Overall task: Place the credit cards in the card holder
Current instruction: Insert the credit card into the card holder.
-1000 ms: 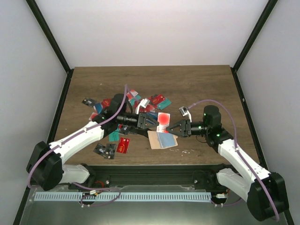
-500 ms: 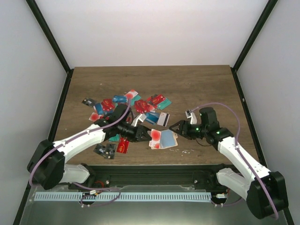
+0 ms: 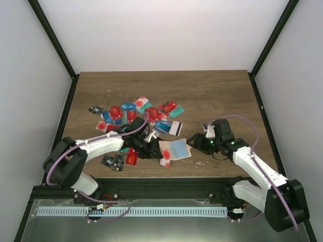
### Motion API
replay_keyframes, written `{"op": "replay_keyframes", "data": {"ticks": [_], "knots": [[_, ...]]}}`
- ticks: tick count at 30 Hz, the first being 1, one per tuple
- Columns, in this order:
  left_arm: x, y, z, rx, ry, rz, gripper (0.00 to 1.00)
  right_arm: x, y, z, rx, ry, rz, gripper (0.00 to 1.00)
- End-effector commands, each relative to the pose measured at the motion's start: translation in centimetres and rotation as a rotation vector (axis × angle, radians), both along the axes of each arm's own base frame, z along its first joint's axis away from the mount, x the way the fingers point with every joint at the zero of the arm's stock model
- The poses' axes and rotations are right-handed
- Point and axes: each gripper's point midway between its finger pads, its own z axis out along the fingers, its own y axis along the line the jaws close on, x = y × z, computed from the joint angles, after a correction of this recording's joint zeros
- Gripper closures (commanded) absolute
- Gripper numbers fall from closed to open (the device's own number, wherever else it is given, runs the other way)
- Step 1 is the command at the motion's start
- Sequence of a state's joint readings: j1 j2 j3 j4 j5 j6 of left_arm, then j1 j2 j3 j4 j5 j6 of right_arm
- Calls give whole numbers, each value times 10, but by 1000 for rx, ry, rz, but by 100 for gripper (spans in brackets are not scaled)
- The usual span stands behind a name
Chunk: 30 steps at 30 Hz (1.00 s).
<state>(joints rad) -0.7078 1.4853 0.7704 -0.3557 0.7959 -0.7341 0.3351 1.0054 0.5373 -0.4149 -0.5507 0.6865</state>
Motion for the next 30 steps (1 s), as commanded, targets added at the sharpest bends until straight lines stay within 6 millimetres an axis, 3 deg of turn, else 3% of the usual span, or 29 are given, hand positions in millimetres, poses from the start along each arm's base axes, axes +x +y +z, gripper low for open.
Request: {"op": "replay_keyframes", "data": {"ticks": [1,9,14,30], "knots": [[8,-12,1,-2,43,13,96,-3,-5,-15,-19,31,-25,39],[22,-28,-2,-3,93,3,96,-6,-8,-28,-29,56,-39,41],[20,-26,-15,38,128,-5,96,-7,-8,-30,-19,64,-50,42],[28,-33,-26,54,133,-20,96,-9,-6,-37,-7,77,-48,43]]}}
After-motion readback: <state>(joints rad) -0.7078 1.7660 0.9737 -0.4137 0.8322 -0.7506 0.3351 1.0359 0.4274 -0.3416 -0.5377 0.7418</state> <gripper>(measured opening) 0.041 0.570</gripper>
